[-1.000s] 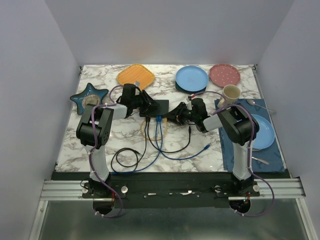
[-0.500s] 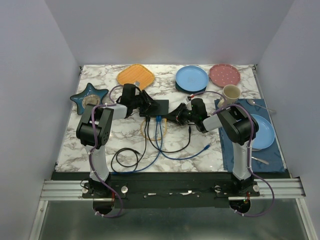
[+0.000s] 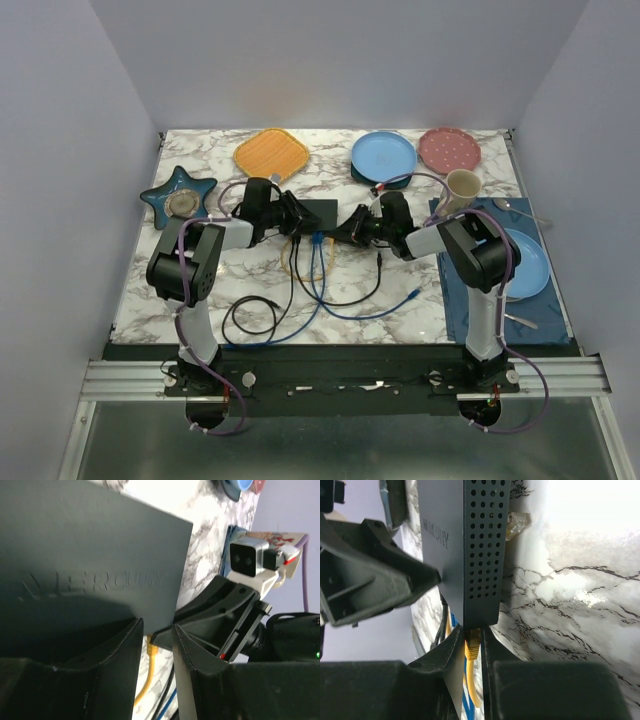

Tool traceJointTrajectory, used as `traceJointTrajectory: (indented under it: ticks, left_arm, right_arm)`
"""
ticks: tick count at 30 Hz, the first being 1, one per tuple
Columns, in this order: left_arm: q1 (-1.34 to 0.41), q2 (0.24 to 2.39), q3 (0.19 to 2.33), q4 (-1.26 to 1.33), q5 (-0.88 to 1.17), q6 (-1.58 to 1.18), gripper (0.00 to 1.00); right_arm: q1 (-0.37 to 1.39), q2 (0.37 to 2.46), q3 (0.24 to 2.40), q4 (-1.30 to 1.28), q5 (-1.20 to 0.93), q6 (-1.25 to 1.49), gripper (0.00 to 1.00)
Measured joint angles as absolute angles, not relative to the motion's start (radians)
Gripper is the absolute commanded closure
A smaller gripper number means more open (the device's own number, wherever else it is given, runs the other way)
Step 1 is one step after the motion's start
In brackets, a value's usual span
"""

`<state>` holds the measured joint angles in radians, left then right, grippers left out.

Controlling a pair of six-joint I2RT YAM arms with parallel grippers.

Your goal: Pull the plug from the switch port

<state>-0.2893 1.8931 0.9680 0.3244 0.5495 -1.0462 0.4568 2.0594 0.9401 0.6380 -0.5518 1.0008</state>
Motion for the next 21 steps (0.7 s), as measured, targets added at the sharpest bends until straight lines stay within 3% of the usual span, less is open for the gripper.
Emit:
traceJointTrajectory:
  ticks: [21]
  left_arm:
    - [-0.346, 1.908, 0.933, 0.343, 0.562, -1.096, 0.55]
  right_arm:
    - [0.459, 2.034, 0.959, 0.531, -0.541, 0.906, 0.99]
